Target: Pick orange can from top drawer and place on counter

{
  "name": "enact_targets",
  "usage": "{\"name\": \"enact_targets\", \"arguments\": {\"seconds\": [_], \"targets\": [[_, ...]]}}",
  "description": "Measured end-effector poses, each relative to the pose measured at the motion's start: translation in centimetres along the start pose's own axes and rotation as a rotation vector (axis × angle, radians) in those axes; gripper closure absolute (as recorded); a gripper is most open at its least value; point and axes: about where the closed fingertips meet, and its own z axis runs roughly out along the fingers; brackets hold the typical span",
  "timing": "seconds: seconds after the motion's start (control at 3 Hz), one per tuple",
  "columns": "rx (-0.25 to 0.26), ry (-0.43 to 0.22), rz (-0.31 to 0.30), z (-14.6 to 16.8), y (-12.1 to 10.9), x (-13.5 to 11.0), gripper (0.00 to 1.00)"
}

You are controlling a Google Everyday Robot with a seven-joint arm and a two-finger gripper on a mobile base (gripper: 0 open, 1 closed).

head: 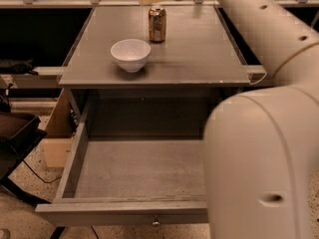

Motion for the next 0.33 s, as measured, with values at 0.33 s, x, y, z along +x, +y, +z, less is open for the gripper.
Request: {"name": "enact_targets", "arguments": {"seconds": [0.33], "targets": [[0.025, -0.041, 0.005, -8.37, -0.52, -1.51, 0.0]]}}
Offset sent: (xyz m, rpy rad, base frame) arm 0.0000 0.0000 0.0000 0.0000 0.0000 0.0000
